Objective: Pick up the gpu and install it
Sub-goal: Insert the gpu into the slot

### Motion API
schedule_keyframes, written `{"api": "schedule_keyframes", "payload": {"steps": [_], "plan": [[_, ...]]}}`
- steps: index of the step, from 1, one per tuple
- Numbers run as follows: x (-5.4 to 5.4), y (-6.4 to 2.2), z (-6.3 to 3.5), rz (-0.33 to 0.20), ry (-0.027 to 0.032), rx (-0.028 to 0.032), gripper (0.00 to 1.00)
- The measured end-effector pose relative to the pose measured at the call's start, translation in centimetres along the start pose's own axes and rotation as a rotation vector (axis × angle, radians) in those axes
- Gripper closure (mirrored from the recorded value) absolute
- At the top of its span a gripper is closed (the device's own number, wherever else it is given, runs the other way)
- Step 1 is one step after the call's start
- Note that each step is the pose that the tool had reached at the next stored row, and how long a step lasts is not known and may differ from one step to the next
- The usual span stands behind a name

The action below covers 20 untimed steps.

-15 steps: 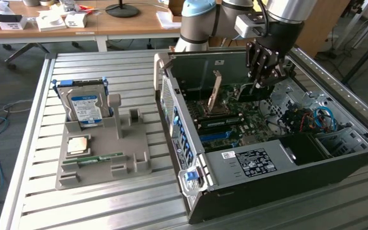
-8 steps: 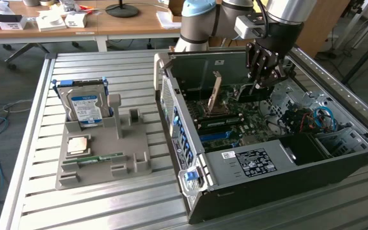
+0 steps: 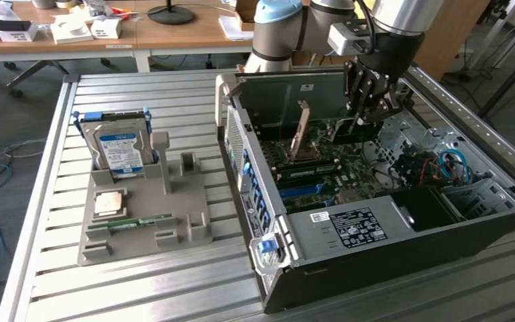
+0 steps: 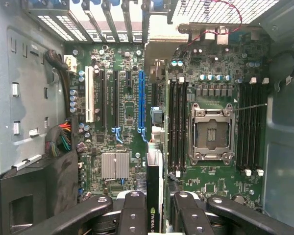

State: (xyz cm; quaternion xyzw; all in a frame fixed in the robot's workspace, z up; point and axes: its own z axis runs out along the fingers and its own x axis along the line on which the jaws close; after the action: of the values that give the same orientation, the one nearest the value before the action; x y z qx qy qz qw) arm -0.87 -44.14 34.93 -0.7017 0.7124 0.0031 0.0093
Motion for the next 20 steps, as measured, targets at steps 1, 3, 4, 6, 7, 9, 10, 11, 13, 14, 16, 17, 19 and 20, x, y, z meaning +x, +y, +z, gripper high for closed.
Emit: {"api": "schedule_keyframes", "payload": {"steps": [1,3,4,6,7,9,10,11,13,14,16,17,19,20], "plan": [[0.0,0.0,0.06,0.0,-0.0004,0.0002,0.74],[0.0,0.0,0.21,0.0,-0.0002,0.0001,0.74],[0.0,0.0,0.29,0.0,-0.0001,0.0001,0.74],[0.0,0.0,0.46,0.0,-0.0002,0.0001,0.74],[0.0,0.01,0.53,0.0,0.0,0.0,0.74],[0.0,0.0,0.59,0.0,0.0002,0.0,0.74],[0.0,0.0,0.59,0.0,0.0002,-0.0001,0.74],[0.0,0.0,0.59,0.0,0.0002,0.0,0.74],[0.0,0.01,0.67,0.0,-0.0016,0.0005,0.74],[0.0,0.04,0.74,0.0,-0.0029,0.0011,0.74],[0.0,0.06,0.86,0.0,-0.0044,0.0016,0.74],[0.0,0.08,0.92,0.0,-0.0048,0.0017,0.74],[0.0,0.12,1.12,0.0,-0.0062,0.0017,0.74],[0.0,0.13,1.22,0.0,-0.0068,0.0017,0.74]]}}
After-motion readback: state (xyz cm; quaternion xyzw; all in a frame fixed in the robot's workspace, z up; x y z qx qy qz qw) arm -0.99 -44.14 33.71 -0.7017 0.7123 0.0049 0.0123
